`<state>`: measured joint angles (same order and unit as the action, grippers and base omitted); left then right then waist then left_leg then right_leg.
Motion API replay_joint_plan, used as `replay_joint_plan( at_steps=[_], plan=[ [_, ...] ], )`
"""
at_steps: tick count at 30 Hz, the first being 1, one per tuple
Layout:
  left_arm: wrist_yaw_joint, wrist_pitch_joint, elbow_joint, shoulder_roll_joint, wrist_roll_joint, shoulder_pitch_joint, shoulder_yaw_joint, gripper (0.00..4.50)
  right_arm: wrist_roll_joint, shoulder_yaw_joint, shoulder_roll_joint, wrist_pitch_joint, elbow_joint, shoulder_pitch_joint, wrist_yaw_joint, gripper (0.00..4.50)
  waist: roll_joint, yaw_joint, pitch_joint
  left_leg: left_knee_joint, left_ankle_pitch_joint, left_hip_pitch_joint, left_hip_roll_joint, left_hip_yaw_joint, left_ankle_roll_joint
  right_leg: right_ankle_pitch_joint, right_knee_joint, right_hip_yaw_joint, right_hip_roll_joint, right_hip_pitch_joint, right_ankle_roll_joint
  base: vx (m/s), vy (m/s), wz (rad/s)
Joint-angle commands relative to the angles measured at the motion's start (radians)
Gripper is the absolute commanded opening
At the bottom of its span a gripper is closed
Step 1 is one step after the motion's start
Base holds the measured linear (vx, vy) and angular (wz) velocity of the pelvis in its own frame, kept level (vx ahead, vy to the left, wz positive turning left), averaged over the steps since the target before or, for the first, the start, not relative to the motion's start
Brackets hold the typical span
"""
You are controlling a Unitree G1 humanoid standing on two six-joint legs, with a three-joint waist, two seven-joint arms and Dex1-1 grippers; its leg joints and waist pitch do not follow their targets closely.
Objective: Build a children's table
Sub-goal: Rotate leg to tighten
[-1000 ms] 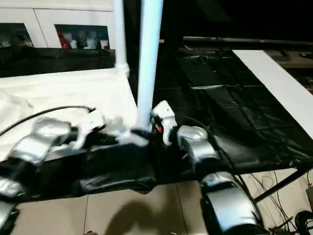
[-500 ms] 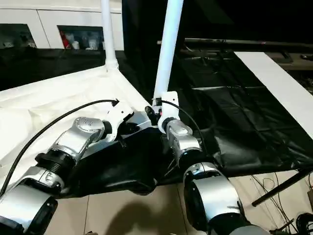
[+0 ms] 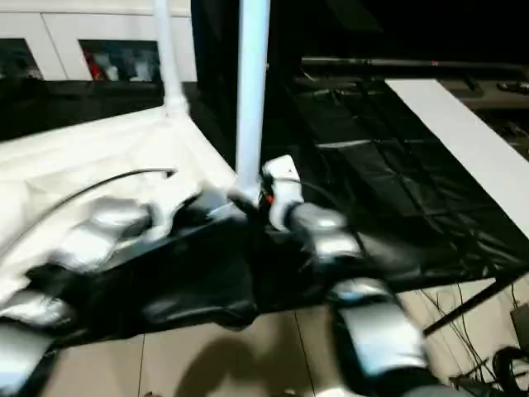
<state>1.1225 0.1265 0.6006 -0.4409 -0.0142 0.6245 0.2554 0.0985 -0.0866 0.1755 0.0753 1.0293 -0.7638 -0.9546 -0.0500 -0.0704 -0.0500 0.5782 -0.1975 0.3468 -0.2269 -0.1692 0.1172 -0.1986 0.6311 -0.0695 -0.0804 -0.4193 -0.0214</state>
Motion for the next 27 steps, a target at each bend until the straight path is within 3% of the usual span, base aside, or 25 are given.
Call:
replay_joint_plan(
  at_steps=[1,6,9,10,14,16,20,25,27],
  plan=[
    [0.076,-0.012,-0.033,0.022,0.037,-0.013,0.032,0.00,-0.025,-0.033,0.023,0.012,-0.039,0.011,-0.085,3.85,0.008,-0.003,0.071,-0.045,-0.010,0.004,-0.005,-0.018,-0.124,0.110,-0.043,0.043,-0.045,0.070,-0.301,0.000,0.000,0.00],
    [0.126,0.001,-0.071,0.001,0.062,-0.032,0.037,0.00,-0.026,-0.057,0.059,0.011,-0.072,0.024,-0.191,3.85,0.004,-0.016,0.065,-0.047,-0.056,0.001,-0.008,-0.021,-0.103,0.047,-0.047,0.044,-0.049,0.067,-0.299,0.000,0.000,0.00],
    [0.136,-0.001,-0.076,-0.003,0.062,-0.041,0.031,0.00,-0.018,-0.059,0.061,-0.008,-0.088,0.028,-0.219,3.85,0.002,-0.017,0.064,-0.051,-0.094,0.001,-0.008,-0.019,-0.075,-0.040,-0.055,0.046,-0.051,0.068,-0.268,0.000,0.000,0.00],
    [0.133,-0.010,-0.073,-0.008,0.055,-0.048,0.029,0.00,-0.023,-0.066,0.061,-0.009,-0.087,0.028,-0.228,3.68,-0.004,-0.016,0.064,-0.051,-0.086,0.004,-0.008,-0.018,-0.073,-0.038,-0.055,0.046,-0.051,0.070,-0.261,0.000,0.000,0.00],
    [0.141,-0.010,-0.078,-0.015,0.059,-0.056,0.022,0.00,-0.016,-0.065,0.057,-0.020,-0.087,0.030,-0.239,3.47,-0.004,-0.016,0.066,-0.049,-0.052,0.005,-0.006,-0.018,-0.079,-0.015,-0.050,0.046,-0.051,0.069,-0.259,0.000,0.000,0.00],
    [0.141,-0.005,-0.085,-0.018,0.064,-0.062,0.016,0.00,-0.020,-0.068,0.055,-0.021,-0.086,0.031,-0.245,3.17,-0.010,-0.016,0.066,-0.047,-0.033,0.007,-0.005,-0.018,-0.088,0.008,-0.048,0.046,-0.050,0.069,-0.262,0.000,0.000,0.00],
    [0.146,0.005,-0.100,-0.029,0.064,-0.072,0.013,0.00,-0.033,-0.073,0.050,-0.021,-0.081,0.034,-0.253,2.88,-0.008,-0.018,0.065,-0.047,-0.030,0.006,-0.005,-0.018,-0.095,-0.001,-0.048,0.045,-0.051,0.068,-0.260,0.000,0.000,0.00],
    [0.150,0.016,-0.109,-0.036,0.066,-0.078,0.012,0.00,-0.035,-0.064,0.040,-0.024,-0.063,0.028,-0.217,2.75,-0.005,-0.017,0.065,-0.049,-0.046,0.005,-0.005,-0.017,-0.080,-0.020,-0.050,0.046,-0.052,0.068,-0.255,0.000,0.000,0.00],
    [0.122,0.038,-0.105,-0.029,0.056,-0.075,0.010,0.00,-0.047,-0.046,0.020,-0.024,-0.023,0.021,-0.104,2.74,-0.004,-0.015,0.064,-0.050,-0.052,0.005,-0.004,-0.017,-0.073,-0.023,-0.050,0.046,-0.051,0.068,-0.255,0.000,0.000,0.00]
  ],
)
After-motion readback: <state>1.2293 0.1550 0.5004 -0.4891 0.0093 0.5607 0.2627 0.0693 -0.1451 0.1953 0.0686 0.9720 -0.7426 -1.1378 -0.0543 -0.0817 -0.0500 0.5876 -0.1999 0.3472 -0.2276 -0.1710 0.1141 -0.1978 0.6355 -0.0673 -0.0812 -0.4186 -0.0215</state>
